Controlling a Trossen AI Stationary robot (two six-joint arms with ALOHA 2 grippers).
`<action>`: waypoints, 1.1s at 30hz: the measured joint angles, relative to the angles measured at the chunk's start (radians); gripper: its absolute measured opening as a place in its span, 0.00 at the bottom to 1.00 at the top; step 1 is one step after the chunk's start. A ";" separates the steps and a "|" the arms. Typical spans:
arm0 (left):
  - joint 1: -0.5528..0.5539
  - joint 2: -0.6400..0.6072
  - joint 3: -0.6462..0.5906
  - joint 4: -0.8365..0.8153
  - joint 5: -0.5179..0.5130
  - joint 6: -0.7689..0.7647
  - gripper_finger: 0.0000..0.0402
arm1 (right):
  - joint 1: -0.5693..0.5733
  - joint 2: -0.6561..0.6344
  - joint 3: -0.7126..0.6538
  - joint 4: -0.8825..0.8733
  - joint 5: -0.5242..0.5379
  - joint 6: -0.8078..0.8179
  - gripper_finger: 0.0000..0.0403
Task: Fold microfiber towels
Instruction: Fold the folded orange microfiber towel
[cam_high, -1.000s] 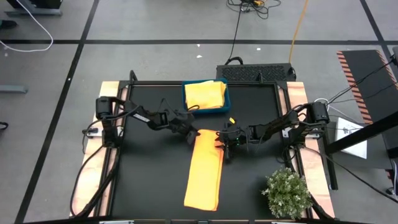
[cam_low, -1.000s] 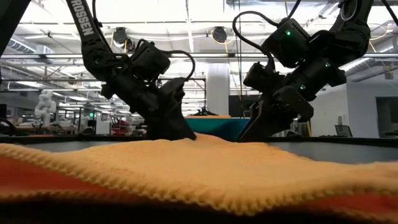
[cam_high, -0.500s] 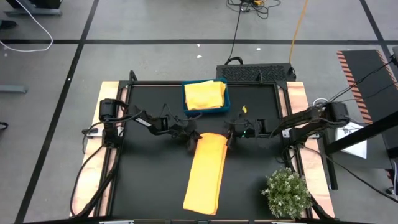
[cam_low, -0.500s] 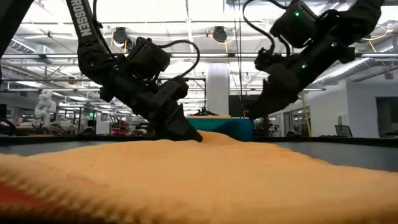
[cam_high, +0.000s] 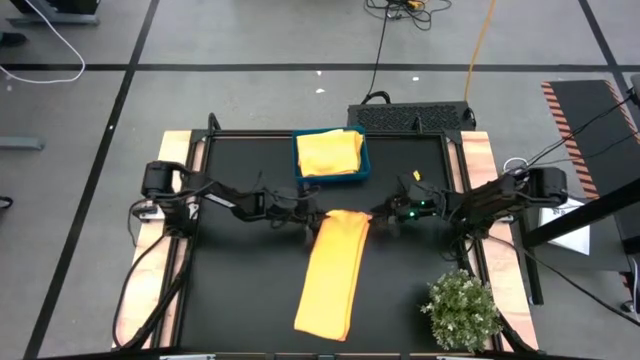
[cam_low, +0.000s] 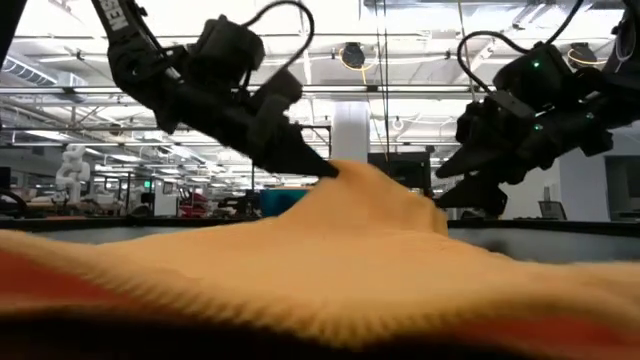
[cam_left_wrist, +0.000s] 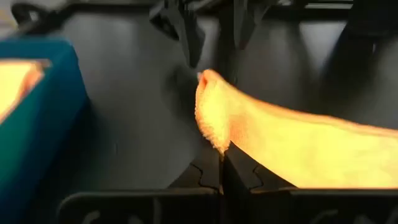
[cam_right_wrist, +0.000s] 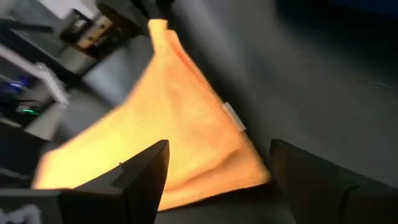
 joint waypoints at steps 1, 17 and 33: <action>-0.002 -0.011 0.000 -0.002 -0.002 0.016 0.00 | 0.001 0.013 0.000 0.024 -0.009 0.006 0.68; -0.043 -0.042 0.002 -0.038 -0.004 0.105 0.00 | -0.066 0.221 0.068 0.138 -0.176 -0.073 0.68; -0.041 -0.042 0.002 -0.093 -0.063 0.089 0.00 | -0.099 0.268 0.132 0.165 -0.299 -0.122 0.19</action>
